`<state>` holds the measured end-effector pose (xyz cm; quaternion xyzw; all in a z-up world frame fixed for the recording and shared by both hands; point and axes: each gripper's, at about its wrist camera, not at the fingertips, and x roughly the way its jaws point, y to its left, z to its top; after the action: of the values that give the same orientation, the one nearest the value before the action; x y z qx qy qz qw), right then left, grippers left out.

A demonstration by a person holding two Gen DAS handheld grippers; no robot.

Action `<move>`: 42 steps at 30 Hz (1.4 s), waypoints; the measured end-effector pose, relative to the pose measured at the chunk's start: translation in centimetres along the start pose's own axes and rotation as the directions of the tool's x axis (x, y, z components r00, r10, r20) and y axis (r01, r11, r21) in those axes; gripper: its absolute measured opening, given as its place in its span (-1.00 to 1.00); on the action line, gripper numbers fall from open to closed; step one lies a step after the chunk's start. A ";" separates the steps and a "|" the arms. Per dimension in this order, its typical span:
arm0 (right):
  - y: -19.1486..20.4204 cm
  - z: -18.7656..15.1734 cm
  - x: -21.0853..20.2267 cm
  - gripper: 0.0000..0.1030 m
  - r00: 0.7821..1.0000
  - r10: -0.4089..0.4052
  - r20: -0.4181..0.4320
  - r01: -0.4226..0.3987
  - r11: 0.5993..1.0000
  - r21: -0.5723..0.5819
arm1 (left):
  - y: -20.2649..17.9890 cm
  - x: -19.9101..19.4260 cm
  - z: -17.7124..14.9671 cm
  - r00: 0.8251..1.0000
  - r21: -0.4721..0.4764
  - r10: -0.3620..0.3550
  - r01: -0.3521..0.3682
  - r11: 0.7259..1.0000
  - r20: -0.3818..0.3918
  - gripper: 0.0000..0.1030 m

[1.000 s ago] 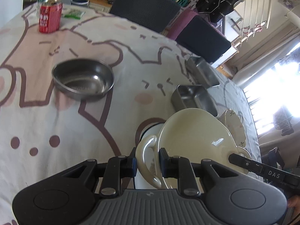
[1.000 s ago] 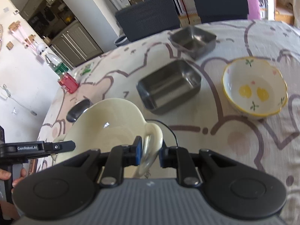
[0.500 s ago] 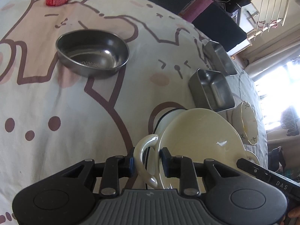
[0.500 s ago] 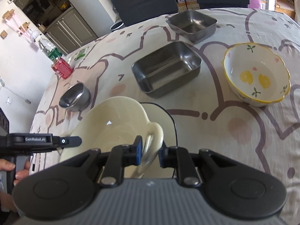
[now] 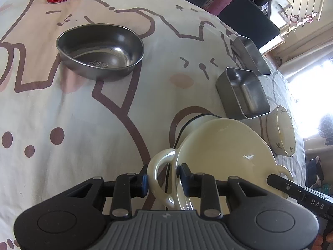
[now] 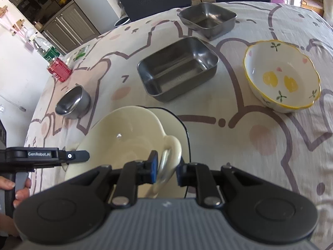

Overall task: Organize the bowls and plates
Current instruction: 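Carry the cream bowl over the white plate and lower it onto the plate with both grippers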

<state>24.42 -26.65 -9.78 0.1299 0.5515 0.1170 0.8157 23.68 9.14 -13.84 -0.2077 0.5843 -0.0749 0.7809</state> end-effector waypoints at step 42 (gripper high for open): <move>1.3 -0.6 0.9 -0.43 0.993 -0.111 -0.039 0.105 0.984 -0.143 | -1.4 0.3 0.0 0.998 0.125 0.056 -0.057 0.991 0.013 -0.30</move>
<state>24.13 -25.08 -10.38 0.0392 0.5670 0.1141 0.8148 23.95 7.73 -13.51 -0.1421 0.5806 -0.0881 0.7968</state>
